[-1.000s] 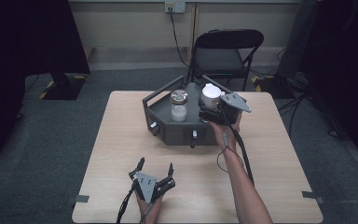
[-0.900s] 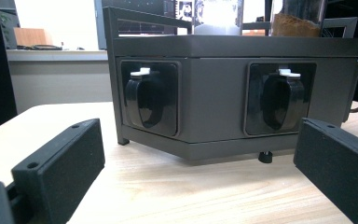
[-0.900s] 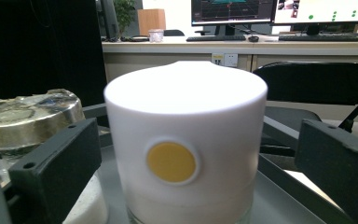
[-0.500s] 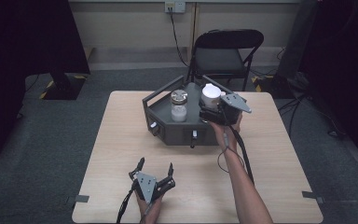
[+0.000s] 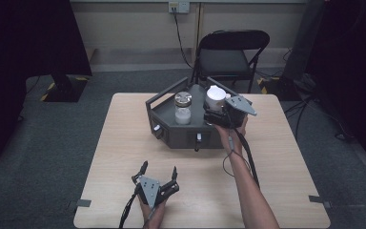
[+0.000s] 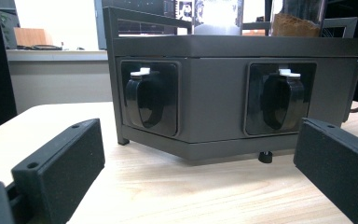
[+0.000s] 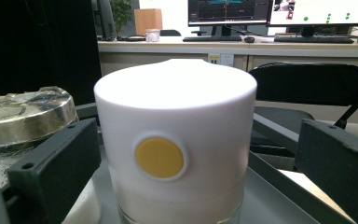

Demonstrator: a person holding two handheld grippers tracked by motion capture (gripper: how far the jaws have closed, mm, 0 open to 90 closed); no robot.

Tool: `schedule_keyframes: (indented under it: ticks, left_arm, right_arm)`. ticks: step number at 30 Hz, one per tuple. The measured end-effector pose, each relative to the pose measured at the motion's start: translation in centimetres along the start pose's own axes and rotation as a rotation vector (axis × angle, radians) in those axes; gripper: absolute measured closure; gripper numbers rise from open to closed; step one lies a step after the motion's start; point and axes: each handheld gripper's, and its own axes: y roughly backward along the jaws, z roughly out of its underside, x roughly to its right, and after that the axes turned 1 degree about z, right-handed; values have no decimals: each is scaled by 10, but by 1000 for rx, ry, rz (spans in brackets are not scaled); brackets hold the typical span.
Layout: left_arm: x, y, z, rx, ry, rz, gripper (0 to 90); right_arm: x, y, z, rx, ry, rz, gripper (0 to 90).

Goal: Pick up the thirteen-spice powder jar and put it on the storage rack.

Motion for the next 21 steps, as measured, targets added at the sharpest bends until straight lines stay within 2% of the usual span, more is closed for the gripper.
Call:
schedule_keyframes:
  ticks: [11,21]
  left_arm:
    - [0,0,0,0,0,0,12]
    - [0,0,0,0,0,0,12]
  right_arm:
    - [0,1,-1,0,1,-1,0]
    - [-1,15,0,19,1,-5,0]
